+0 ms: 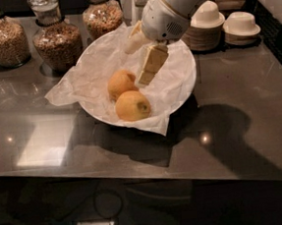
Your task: Pick orange from white bowl
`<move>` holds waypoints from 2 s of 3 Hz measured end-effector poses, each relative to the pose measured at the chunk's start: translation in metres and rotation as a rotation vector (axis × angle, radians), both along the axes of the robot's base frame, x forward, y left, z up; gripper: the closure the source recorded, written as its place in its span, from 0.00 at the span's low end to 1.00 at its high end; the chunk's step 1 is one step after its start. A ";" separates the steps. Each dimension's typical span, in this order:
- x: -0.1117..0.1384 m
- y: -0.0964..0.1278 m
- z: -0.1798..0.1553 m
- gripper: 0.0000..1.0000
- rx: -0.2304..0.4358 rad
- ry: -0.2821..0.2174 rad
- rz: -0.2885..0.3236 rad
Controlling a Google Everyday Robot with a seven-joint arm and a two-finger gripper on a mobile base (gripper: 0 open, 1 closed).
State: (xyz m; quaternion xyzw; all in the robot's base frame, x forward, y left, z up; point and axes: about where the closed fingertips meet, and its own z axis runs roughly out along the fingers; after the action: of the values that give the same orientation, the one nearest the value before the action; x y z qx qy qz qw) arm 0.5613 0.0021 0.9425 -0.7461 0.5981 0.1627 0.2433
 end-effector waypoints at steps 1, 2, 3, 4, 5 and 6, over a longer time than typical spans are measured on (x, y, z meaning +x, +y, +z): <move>0.000 0.000 -0.019 0.29 0.030 0.045 -0.019; -0.006 -0.003 -0.039 0.45 0.054 0.100 -0.044; -0.007 -0.004 -0.038 0.44 0.058 0.107 -0.049; -0.013 -0.005 -0.040 0.42 0.072 0.117 -0.064; -0.024 0.000 -0.038 0.35 0.074 0.117 -0.052; -0.034 0.011 -0.029 0.35 0.064 0.107 -0.013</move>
Offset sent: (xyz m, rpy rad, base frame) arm -0.0128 -0.0101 -0.0631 0.0816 0.1672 -0.0774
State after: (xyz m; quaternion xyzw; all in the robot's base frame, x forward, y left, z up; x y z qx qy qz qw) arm 0.5269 0.0126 0.9132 -0.7240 0.6097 0.2200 0.2358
